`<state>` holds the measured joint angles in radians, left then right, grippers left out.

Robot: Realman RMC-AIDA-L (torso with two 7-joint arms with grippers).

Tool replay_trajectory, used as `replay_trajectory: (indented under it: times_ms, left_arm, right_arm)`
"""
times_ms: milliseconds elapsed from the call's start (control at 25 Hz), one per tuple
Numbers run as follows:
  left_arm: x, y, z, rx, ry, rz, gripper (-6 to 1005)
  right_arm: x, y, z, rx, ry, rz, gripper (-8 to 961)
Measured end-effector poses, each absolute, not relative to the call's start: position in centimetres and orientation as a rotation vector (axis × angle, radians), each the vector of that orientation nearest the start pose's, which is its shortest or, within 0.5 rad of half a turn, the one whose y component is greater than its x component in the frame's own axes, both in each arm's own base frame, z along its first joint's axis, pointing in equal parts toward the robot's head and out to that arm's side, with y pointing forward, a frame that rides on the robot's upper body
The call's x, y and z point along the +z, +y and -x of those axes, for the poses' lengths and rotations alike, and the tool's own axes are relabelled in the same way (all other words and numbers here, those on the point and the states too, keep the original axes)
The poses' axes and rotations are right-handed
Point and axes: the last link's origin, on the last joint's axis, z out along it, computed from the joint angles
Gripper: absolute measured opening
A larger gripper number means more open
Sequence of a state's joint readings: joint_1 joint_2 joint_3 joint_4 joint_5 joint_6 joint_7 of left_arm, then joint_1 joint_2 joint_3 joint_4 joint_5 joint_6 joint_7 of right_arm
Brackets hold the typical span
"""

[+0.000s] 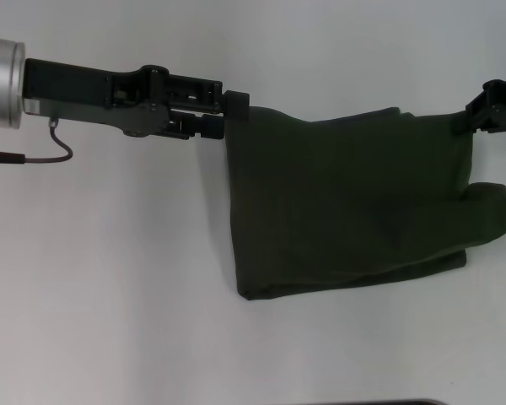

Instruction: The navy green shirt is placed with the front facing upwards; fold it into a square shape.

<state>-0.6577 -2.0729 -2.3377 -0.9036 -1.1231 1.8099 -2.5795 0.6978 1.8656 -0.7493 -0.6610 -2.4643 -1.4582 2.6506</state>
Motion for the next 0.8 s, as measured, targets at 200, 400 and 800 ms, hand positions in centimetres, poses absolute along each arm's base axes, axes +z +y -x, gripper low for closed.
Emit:
replay_trajectory:
  times_ms: [200, 400, 800]
  left_arm:
    - [2.36, 34.20, 18.03, -0.620, -1.877, 2.688, 708]
    - [2.52, 34.19, 18.25, -0.636, -1.884, 2.674, 708]
    - [2.72, 34.26, 18.31, -0.655, -1.883, 2.664, 708]
  right_arm:
    - [7.11, 38.57, -29.62, 0.096, 1.928, 2.052, 50]
    - [6.79, 38.48, -29.49, 0.073, 1.943, 2.059, 54]
    - [7.10, 37.71, -29.88, 0.027, 1.960, 2.074, 61]
